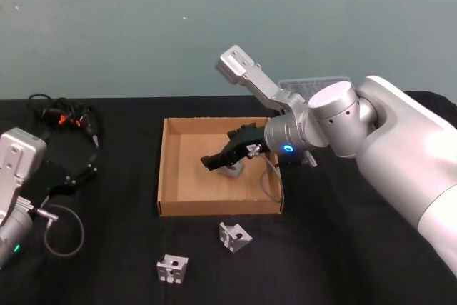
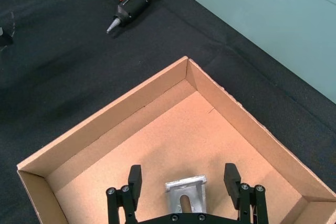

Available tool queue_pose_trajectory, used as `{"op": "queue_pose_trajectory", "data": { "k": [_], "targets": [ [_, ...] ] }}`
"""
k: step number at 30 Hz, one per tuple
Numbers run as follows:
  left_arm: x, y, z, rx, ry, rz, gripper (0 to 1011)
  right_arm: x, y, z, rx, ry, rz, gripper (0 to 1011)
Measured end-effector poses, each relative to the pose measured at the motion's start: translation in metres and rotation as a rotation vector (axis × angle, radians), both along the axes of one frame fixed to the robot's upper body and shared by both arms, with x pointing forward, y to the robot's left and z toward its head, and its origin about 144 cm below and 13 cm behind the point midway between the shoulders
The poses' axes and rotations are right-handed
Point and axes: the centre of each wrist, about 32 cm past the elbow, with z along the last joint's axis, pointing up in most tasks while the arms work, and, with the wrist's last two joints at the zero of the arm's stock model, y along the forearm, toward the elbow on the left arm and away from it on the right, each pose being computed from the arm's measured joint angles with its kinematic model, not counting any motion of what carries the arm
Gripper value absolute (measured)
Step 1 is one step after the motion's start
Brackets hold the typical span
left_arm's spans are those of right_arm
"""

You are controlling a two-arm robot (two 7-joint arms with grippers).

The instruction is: Use one hand to pick up the angle iron from the table and place it into the box.

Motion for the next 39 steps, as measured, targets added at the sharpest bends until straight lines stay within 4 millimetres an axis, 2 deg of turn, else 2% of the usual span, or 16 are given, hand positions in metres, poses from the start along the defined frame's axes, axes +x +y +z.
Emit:
{"op": "queue_pose_trajectory", "data": {
  "k": [7, 13, 20, 32, 39],
  "targets": [
    [0.0, 0.0, 0.0, 0.0, 0.0, 0.0, 1000, -0.01, -0.009, 0.002, 0.062, -0.025, -0.013, 1000],
    [0.0, 0.0, 0.0, 0.0, 0.0, 0.0, 1000, -0.026, -0.023, 0.014, 0.167, -0.096, 0.007, 1000],
    [0.0, 0.0, 0.0, 0.0, 0.0, 0.0, 1000, -0.052, -0.044, 0.026, 0.249, -0.174, 0.132, 1000],
    [0.0, 0.0, 0.0, 0.0, 0.0, 0.0, 1000, -0.083, -0.082, 0.016, 0.257, -0.156, 0.344, 1000],
    [0.0, 0.0, 0.0, 0.0, 0.0, 0.0, 1000, -0.09, -0.089, 0.009, 0.248, -0.122, 0.403, 1000]
  ]
}}
